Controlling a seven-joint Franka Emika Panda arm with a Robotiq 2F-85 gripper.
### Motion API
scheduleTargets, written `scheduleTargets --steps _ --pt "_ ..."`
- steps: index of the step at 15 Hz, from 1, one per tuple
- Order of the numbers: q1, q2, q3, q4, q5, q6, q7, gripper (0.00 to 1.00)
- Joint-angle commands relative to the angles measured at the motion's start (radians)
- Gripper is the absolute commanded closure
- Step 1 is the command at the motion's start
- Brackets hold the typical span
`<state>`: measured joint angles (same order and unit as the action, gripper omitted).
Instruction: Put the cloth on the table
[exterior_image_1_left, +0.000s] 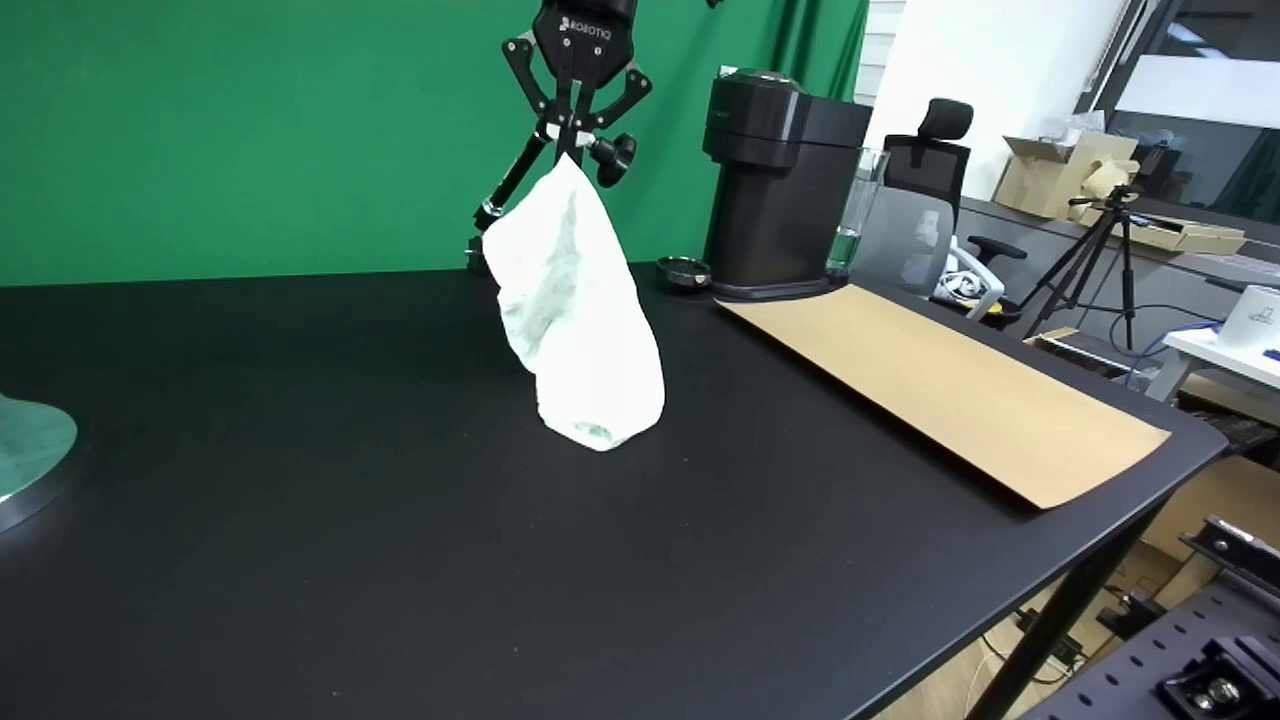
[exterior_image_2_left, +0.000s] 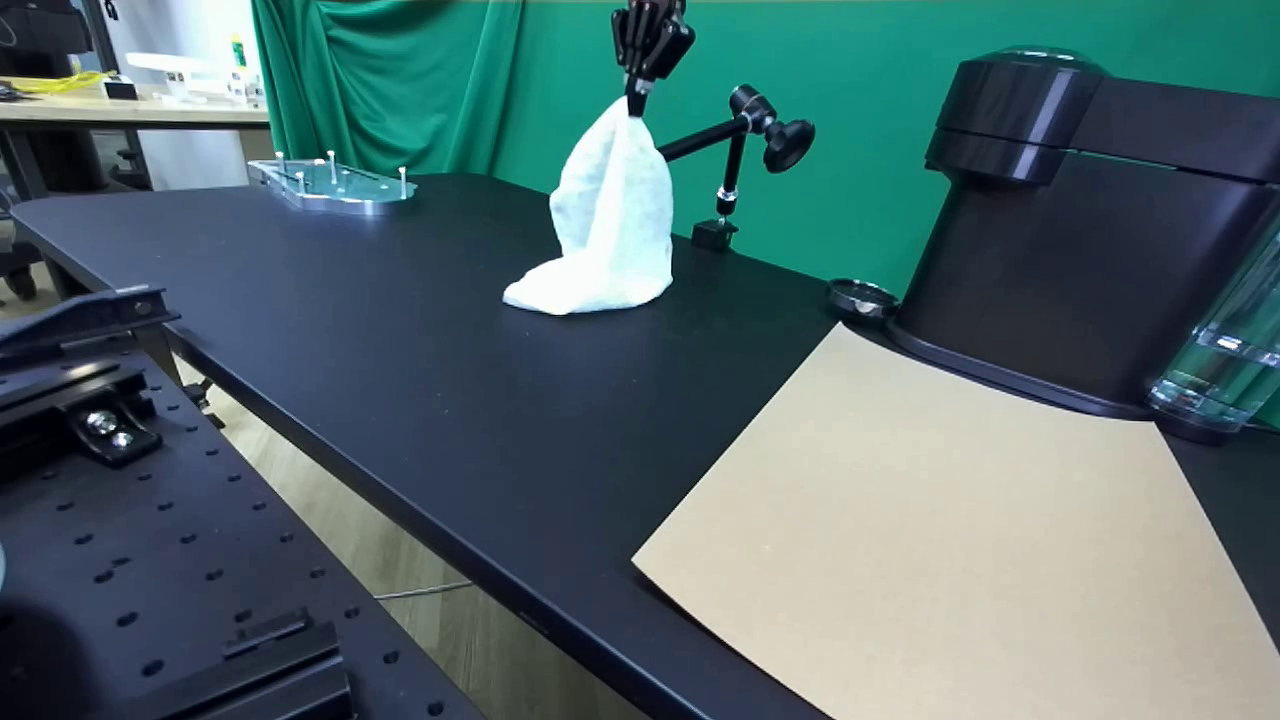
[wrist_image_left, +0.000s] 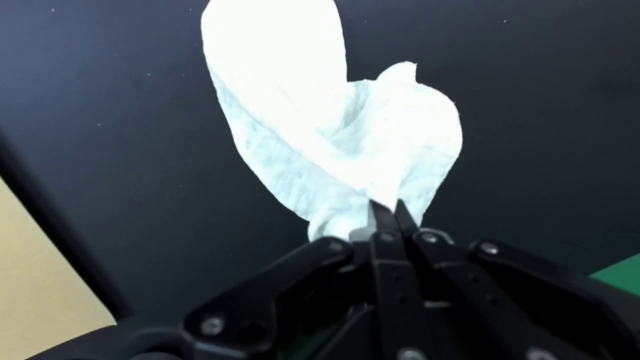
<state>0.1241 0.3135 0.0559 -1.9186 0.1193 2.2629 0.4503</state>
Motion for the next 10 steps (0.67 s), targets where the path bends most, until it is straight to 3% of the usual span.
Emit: scheduleTargets --steps 1,10 --pt "0.011 -0.152 -0.002 -0.115 -0.004 -0.035 0.011 1.00" --pt "-0.012 -0.467 0.024 -0.351 -0.082 -0.079 -0.008 1.00"
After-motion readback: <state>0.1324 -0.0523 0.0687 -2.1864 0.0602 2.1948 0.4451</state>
